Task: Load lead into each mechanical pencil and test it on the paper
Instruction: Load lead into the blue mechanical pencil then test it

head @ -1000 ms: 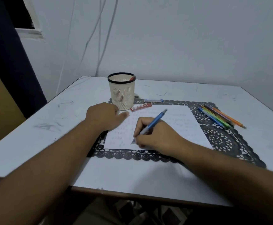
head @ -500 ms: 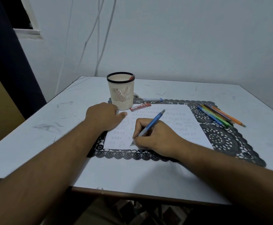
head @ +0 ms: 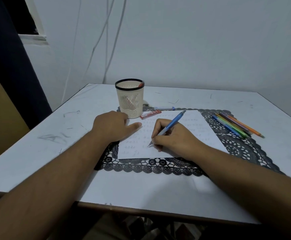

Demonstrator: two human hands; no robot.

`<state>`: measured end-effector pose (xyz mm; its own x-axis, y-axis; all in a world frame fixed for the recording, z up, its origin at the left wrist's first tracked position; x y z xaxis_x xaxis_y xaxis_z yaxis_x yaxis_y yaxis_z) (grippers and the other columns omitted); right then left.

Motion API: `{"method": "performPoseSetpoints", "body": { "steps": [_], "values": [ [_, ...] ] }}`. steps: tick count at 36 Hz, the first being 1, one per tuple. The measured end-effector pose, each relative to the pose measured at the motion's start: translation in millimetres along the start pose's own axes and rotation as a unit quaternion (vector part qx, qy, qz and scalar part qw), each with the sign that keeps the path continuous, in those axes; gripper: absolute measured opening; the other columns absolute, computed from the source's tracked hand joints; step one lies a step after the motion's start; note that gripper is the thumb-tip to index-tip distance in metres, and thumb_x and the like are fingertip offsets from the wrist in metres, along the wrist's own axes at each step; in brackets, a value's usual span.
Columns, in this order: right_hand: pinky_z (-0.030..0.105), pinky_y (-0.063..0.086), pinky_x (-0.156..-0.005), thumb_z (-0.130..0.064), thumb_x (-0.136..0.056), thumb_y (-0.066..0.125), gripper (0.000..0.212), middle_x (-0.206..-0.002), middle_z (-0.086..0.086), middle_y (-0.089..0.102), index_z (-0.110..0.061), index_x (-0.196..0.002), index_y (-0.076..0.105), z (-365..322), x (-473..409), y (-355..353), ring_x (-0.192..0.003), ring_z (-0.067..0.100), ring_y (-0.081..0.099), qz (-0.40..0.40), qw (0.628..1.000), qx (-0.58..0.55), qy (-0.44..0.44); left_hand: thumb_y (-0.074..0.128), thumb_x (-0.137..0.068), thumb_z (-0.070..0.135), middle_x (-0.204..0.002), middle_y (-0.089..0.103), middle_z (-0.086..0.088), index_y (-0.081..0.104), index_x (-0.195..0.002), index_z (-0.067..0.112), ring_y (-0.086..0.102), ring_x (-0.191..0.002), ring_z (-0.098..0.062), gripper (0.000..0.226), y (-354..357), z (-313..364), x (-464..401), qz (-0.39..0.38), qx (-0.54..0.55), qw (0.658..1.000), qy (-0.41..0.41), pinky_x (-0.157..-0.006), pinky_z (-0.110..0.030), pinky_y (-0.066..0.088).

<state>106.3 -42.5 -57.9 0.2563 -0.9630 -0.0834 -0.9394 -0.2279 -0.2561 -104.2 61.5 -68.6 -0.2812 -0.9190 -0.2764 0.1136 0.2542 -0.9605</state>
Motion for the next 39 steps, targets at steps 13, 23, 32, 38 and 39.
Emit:
{"method": "performPoseSetpoints", "body": {
  "steps": [13, 23, 32, 38, 39],
  "values": [
    [0.043, 0.059, -0.076, -0.002, -0.087, 0.069, 0.018, -0.075, 0.013, 0.068, -0.016, -0.077, 0.066, 1, -11, -10, -0.073, 0.023, 0.065, 0.019, 0.998, 0.063, -0.010, 0.043, -0.085, 0.086, -0.082, 0.053, 0.007, 0.041, -0.081, 0.028, 0.054, -0.071, -0.013, 0.057, 5, 14, -4, -0.002, -0.009, 1.000, 0.023, -0.063, -0.032, 0.046],
    [0.048, 0.060, -0.077, 0.000, -0.085, 0.069, 0.013, -0.084, 0.015, 0.072, -0.013, -0.082, 0.070, -1, -5, -8, -0.075, 0.020, 0.070, 0.001, 0.997, 0.075, -0.028, 0.039, -0.087, 0.085, -0.079, 0.049, 0.010, 0.037, -0.077, 0.030, 0.054, -0.073, -0.016, 0.056, 4, 16, -13, 0.010, -0.012, 1.000, 0.008, -0.066, -0.033, 0.045],
    [0.045, 0.056, -0.073, 0.000, -0.087, 0.070, 0.015, -0.073, 0.021, 0.070, -0.013, -0.080, 0.066, 2, -9, -7, -0.068, 0.026, 0.065, 0.012, 0.997, 0.067, -0.023, 0.036, -0.086, 0.086, -0.083, 0.052, 0.009, 0.046, -0.081, 0.029, 0.055, -0.075, -0.015, 0.058, 9, 18, -6, 0.029, 0.002, 1.000, -0.006, -0.065, -0.032, 0.045],
    [0.044, 0.054, -0.070, -0.002, -0.087, 0.070, 0.019, -0.073, 0.021, 0.069, -0.016, -0.076, 0.065, 0, -9, -5, -0.067, 0.026, 0.063, 0.019, 0.997, 0.073, -0.021, 0.038, -0.086, 0.086, -0.084, 0.053, 0.009, 0.045, -0.081, 0.030, 0.056, -0.076, -0.015, 0.056, 9, 17, -5, 0.029, 0.000, 1.000, -0.005, -0.067, -0.033, 0.049],
    [0.044, 0.054, -0.070, -0.001, -0.088, 0.070, 0.019, -0.073, 0.022, 0.069, -0.015, -0.076, 0.064, 0, -9, -5, -0.067, 0.027, 0.063, 0.021, 0.997, 0.072, -0.021, 0.038, -0.086, 0.085, -0.084, 0.053, 0.010, 0.044, -0.081, 0.030, 0.055, -0.075, -0.014, 0.056, 9, 17, -5, 0.030, 0.000, 1.000, -0.005, -0.067, -0.033, 0.049]
  ]
}}
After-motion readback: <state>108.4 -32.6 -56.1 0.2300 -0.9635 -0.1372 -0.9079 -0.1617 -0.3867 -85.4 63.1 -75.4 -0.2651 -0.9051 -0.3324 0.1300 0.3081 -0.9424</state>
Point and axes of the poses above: each hand's wrist, its own x-axis away from the middle knuckle, its own y-axis out of the palm, z = x × y, the point moved 2 cm from there along -x, towards the middle knuckle
